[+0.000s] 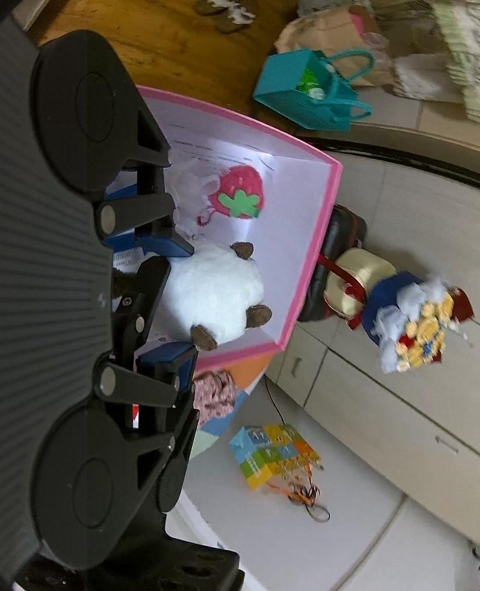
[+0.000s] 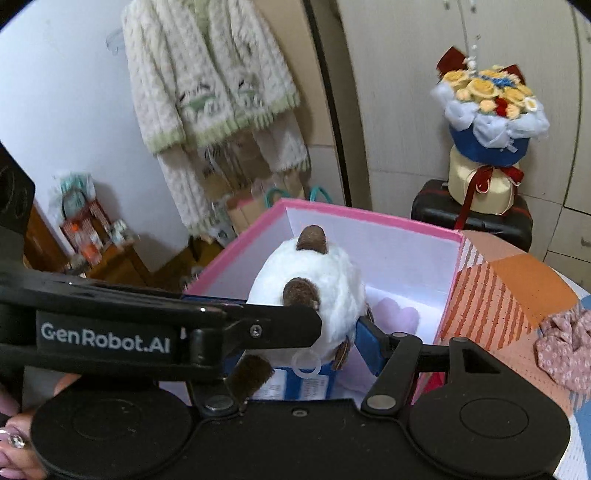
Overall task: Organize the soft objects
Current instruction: 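Carry the plush cat with the left gripper into the pink box, then open the left gripper and withdraw it from the box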
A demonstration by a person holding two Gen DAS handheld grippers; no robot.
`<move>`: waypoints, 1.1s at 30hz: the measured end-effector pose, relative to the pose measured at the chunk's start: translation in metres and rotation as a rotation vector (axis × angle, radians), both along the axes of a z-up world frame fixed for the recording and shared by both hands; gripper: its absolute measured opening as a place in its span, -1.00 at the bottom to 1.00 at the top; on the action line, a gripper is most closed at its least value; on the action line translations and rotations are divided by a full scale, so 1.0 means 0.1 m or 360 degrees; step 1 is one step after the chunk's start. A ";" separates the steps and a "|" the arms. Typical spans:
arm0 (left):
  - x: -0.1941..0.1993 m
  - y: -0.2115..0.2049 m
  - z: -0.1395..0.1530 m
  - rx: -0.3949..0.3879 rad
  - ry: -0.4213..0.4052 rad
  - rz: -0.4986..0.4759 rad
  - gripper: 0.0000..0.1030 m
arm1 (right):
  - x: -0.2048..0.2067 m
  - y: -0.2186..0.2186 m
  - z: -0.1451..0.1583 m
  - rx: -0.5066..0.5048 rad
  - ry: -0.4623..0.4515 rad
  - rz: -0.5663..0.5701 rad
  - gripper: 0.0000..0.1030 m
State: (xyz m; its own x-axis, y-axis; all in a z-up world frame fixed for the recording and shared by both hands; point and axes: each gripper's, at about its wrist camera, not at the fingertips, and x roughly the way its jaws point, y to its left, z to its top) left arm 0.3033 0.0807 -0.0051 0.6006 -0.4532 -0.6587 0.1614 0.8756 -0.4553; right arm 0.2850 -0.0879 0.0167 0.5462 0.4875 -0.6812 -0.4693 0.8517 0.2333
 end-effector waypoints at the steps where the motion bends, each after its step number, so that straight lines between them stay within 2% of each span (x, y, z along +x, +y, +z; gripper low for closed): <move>1: 0.05 0.01 -0.05 -0.0013 0.0022 0.0003 -0.08 | 0.05 0.02 -0.05 -0.0012 0.0031 0.0006 0.34; 4: 0.14 0.03 -0.16 -0.0032 0.0071 -0.0003 -0.08 | 0.16 0.05 -0.13 -0.0040 0.0107 -0.0004 0.34; 7: 0.22 0.02 -0.22 -0.0036 0.0097 0.0005 -0.07 | 0.22 0.08 -0.19 -0.0104 0.0113 0.0000 0.39; 9: 0.23 0.03 -0.24 -0.0040 0.0091 0.0021 0.01 | 0.25 0.10 -0.21 -0.0133 0.0115 -0.0001 0.44; 10: 0.20 0.02 -0.23 -0.0011 0.0056 0.0023 0.03 | 0.26 0.09 -0.22 -0.0141 0.0111 -0.0001 0.49; 12: 0.10 -0.01 -0.16 0.0140 -0.0067 0.0045 0.16 | 0.24 0.06 -0.21 -0.0152 0.0079 -0.0014 0.51; 14: -0.01 -0.02 -0.11 0.0253 -0.0143 0.0073 0.16 | 0.17 0.01 -0.18 -0.0150 0.0040 -0.0004 0.52; 15: -0.05 -0.01 -0.09 0.0268 -0.0153 0.0069 0.16 | 0.13 -0.01 -0.17 -0.0142 0.0023 -0.0003 0.52; 18: -0.19 0.04 -0.05 0.0279 -0.0181 0.0045 0.16 | -0.05 -0.10 -0.12 -0.0098 -0.0043 -0.0006 0.52; 22: -0.44 0.07 0.03 0.0353 -0.0257 0.0045 0.16 | -0.35 -0.17 -0.05 -0.0061 -0.0125 0.0015 0.52; 33: -0.96 0.05 0.24 0.0396 -0.0315 -0.0047 0.16 | -0.92 -0.32 0.18 -0.0136 -0.0263 -0.0027 0.52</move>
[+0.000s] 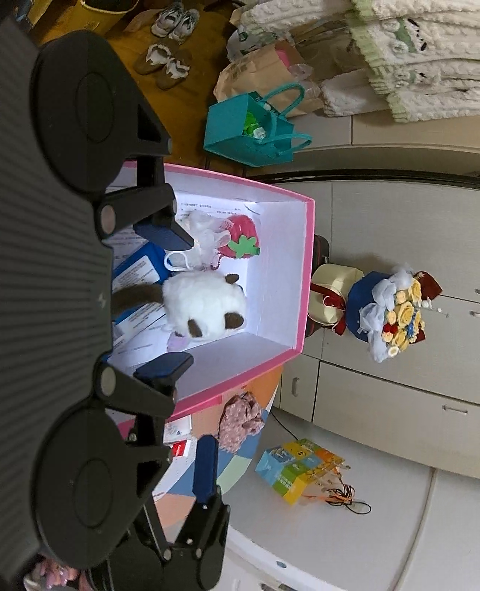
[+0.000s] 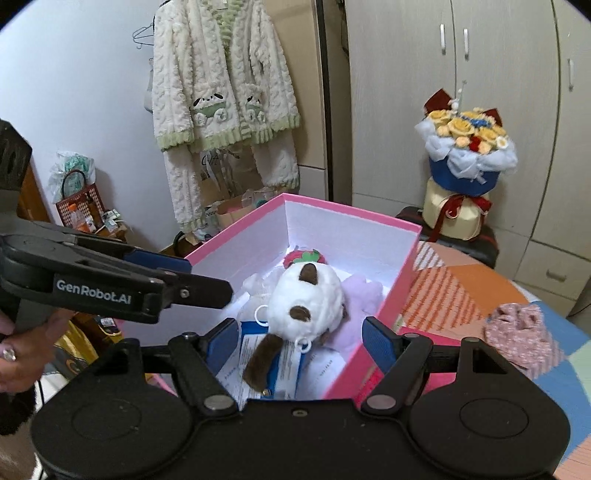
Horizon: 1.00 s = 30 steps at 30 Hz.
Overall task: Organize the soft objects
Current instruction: 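Open the left gripper and withdraw it from the box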
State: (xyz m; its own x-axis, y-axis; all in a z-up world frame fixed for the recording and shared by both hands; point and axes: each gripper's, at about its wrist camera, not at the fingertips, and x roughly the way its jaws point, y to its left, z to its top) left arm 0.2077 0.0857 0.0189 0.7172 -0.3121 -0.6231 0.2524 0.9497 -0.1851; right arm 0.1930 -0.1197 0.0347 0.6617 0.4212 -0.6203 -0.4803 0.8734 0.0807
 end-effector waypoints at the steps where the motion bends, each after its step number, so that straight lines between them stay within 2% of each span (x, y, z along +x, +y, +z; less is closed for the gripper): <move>1: -0.05 -0.01 0.02 0.0009 -0.0009 -0.0003 0.16 | -0.05 -0.02 0.02 -0.0012 -0.0010 -0.0007 0.52; 15: -0.67 -0.15 0.08 0.0094 -0.0075 -0.0055 0.18 | -0.83 -0.36 0.22 -0.0101 -0.0089 -0.0041 0.52; 22: -0.95 -0.36 0.10 0.0092 -0.0098 -0.0200 0.18 | -1.19 -0.72 0.19 -0.0123 -0.0135 -0.0081 0.52; 30: -1.05 -0.92 0.03 0.0113 -0.0098 -0.0408 0.17 | -1.33 -1.20 -0.03 -0.0141 -0.0079 -0.0198 0.52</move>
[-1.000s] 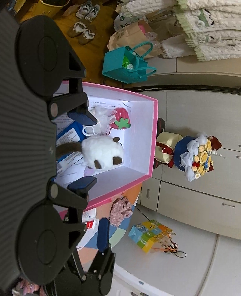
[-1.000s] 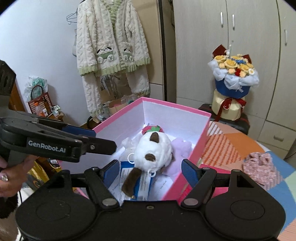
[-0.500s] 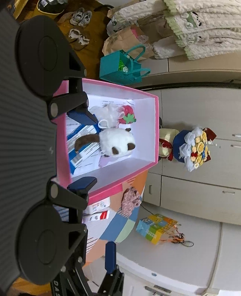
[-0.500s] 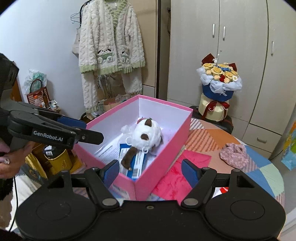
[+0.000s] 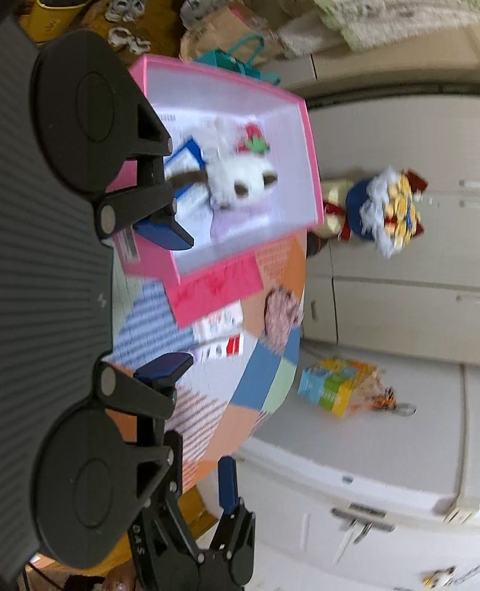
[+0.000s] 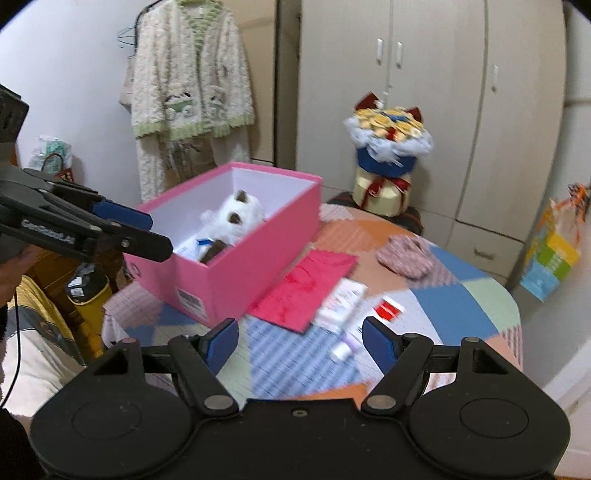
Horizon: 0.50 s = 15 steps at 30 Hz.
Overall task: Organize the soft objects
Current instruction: 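Open the left gripper and withdraw it from the box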
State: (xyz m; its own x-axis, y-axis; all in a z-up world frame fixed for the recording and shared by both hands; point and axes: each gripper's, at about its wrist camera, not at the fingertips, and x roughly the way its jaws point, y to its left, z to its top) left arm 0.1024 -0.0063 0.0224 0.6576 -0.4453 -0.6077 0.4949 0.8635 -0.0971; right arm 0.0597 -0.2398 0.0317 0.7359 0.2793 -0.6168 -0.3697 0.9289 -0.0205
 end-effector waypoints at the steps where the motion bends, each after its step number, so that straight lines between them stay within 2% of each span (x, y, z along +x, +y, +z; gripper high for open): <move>1: 0.00 -0.07 -0.02 0.0004 0.0001 -0.0021 0.17 | 0.00 -0.06 -0.02 -0.0001 0.0003 -0.0014 0.52; 9: 0.05 -0.62 -0.20 0.0047 0.0025 -0.0127 0.14 | 0.09 -0.47 -0.13 0.0032 -0.0003 -0.0098 0.52; 12: 0.01 -0.77 -0.24 0.0017 -0.0097 -0.0142 0.13 | 0.23 -0.63 -0.16 0.0076 0.0011 -0.0121 0.52; 15: 0.06 -0.92 -0.28 0.0028 -0.0123 -0.0169 0.13 | 0.36 -0.74 -0.19 0.0131 0.0030 -0.0128 0.52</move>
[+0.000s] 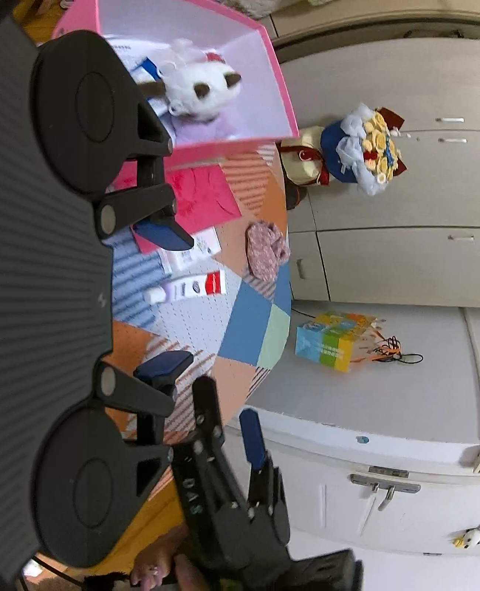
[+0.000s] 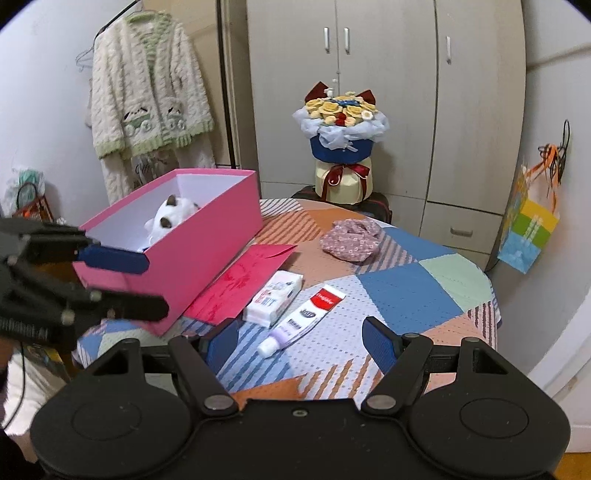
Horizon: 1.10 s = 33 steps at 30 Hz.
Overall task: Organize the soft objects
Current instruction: 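Open the left gripper and withdraw it from the box, then grasp the white tissue pack with left gripper while right grasps pink scrunchie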
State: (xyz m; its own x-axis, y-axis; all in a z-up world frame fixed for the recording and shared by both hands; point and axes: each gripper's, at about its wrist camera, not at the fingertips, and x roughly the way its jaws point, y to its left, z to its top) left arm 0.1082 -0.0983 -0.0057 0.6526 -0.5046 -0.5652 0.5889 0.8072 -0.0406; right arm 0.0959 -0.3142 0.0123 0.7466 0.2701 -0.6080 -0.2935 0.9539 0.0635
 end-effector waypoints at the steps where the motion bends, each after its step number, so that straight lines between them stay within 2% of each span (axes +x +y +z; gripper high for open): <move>1: 0.04 -0.05 -0.02 0.0004 0.0011 0.0001 0.12 | 0.05 -0.04 -0.01 0.0019 0.0007 -0.0001 0.52; 8: 0.41 -0.29 -0.33 0.0043 0.0087 0.0087 -0.05 | 0.44 -0.26 -0.14 0.0122 0.0048 0.0003 0.52; 12: 0.62 -0.35 -0.55 0.0040 0.0213 0.0132 -0.11 | 0.67 -0.27 -0.25 0.0159 0.0057 0.0132 0.51; 20: 0.87 -0.38 -0.85 0.0039 0.0391 0.0255 -0.14 | 1.22 -0.17 -0.51 0.0211 0.0179 0.0337 0.51; 22: 0.91 -0.37 -0.88 0.0010 0.0436 0.0282 -0.14 | 1.36 -0.11 -0.54 0.0193 0.0180 0.0381 0.41; 26: 0.99 -0.36 -0.91 -0.0023 0.0447 0.0379 -0.11 | 1.65 -0.04 -0.51 0.0140 0.0126 0.0386 0.39; 29: 1.06 -0.35 -0.93 -0.0065 0.0482 0.0433 -0.07 | 1.84 -0.04 -0.47 0.0086 0.0028 0.0313 0.41; 33: 1.11 -0.38 -0.97 -0.0108 0.0493 0.0454 -0.04 | 2.11 -0.09 -0.49 0.0041 -0.0038 0.0212 0.58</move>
State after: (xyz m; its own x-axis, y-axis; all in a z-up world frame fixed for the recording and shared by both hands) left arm 0.2195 -0.1359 -0.1028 0.5762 -0.3713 -0.7281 0.2942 0.9254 -0.2390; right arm 0.3067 -0.3235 -0.0369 0.7174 0.3830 -0.5819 -0.4191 0.9045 0.0786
